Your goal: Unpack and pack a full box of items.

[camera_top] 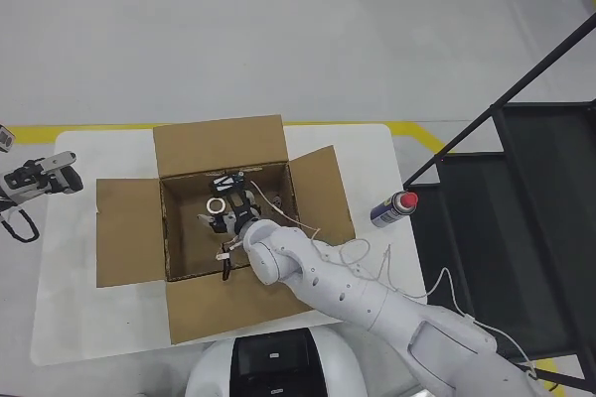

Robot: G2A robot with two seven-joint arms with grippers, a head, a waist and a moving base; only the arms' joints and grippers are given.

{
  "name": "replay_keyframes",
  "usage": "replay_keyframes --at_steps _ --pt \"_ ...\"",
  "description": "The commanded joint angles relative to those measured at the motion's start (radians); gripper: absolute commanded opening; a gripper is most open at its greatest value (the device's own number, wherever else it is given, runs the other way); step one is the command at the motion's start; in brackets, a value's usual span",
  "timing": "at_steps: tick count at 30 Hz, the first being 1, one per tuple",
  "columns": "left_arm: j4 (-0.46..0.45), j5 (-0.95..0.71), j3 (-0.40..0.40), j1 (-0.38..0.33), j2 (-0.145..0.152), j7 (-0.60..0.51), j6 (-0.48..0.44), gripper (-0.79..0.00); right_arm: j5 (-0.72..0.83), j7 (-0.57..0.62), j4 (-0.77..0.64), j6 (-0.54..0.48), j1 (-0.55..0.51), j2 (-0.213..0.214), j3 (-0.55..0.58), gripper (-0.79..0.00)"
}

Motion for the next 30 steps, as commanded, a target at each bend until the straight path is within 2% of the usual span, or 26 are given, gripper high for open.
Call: replay_keyframes --at_steps 1,7,11,17,18,24,30 --pt "0.0 0.0 0.0 0.0 0.0 0.0 0.0 0.0 0.026 -0.031 0.04 0.023 0.016 -0.025 -0.01 0.0" --pt "0.0 0.0 0.0 0.0 0.0 0.0 0.0 0.0 0.036 -0.062 0.192 0.103 0.067 -0.103 -0.069 -0.055" --pt "0.0 0.0 0.0 0.0 0.0 0.0 0.0 0.0 0.041 -0.073 0.287 0.124 0.095 -0.153 -0.098 -0.172" --pt "0.0 0.0 0.0 0.0 0.0 0.0 0.0 0.0 0.06 -0.09 0.392 0.167 0.124 -0.221 -0.115 -0.262" --pt "0.0 0.0 0.0 0.0 0.0 0.0 0.0 0.0 0.065 -0.092 0.409 0.166 0.129 -0.232 -0.116 -0.305" --pt "0.0 0.0 0.0 0.0 0.0 0.0 0.0 0.0 0.076 -0.102 0.526 0.174 0.156 -0.29 -0.122 -0.277" --pt "0.0 0.0 0.0 0.0 0.0 0.0 0.0 0.0 0.092 -0.127 0.625 0.157 0.171 -0.341 -0.118 -0.372"
